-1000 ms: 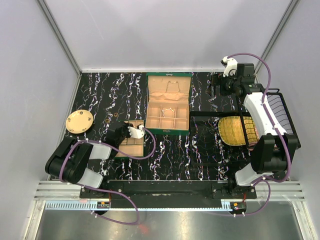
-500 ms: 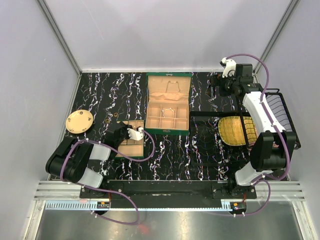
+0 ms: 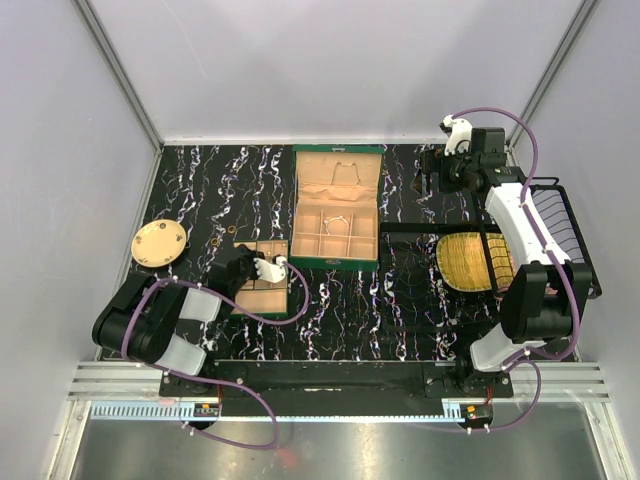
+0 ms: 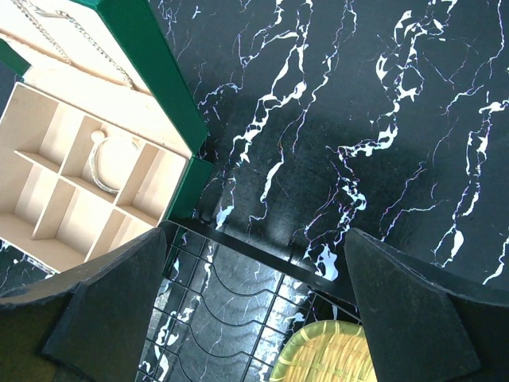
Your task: Organize the mixed jewelry
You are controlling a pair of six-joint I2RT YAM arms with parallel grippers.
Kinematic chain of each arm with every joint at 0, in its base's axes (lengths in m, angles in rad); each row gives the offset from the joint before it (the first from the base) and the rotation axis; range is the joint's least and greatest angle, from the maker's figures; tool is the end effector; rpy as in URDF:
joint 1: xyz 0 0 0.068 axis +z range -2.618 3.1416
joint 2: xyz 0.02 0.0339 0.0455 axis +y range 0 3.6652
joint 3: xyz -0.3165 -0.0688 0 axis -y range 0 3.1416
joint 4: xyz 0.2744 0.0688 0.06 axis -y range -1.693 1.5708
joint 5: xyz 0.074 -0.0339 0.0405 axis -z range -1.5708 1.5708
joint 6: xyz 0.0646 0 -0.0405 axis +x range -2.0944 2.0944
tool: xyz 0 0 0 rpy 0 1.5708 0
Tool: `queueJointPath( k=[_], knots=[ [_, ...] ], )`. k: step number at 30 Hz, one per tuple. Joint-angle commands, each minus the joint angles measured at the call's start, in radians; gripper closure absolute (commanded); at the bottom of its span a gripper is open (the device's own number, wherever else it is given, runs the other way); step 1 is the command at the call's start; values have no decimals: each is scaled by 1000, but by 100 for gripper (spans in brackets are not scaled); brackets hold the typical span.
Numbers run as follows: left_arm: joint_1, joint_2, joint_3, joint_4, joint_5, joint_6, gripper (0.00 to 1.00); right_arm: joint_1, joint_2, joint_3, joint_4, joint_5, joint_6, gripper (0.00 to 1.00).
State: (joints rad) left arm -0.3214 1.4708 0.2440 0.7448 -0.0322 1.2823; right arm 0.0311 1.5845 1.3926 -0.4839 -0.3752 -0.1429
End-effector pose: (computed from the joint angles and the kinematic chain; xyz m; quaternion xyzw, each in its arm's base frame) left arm 0.2475 -0.0802 0.1261 0.6089 0.6008 0.2515 0.4528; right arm 0.4088 0.0364 0.3526 -0.1574 0.8754 0.1441 0.4338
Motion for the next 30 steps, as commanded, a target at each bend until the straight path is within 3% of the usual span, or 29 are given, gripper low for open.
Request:
queueJointPath(
  k=[1,16,25,30],
  knots=[
    [4,19,-14,38,57,-4,100,3,3,16,11,24,-18,0],
    [-1,14,14,-65,68,-26,100,3,15,17,10,35,-23,0],
    [-2,-35,112,-341,100,-47,97,3,15,19,11,39,-21,0],
    [-1,-38,141,-398,110,-64,94,3,12,17,11,42,-21,0]
  ],
)
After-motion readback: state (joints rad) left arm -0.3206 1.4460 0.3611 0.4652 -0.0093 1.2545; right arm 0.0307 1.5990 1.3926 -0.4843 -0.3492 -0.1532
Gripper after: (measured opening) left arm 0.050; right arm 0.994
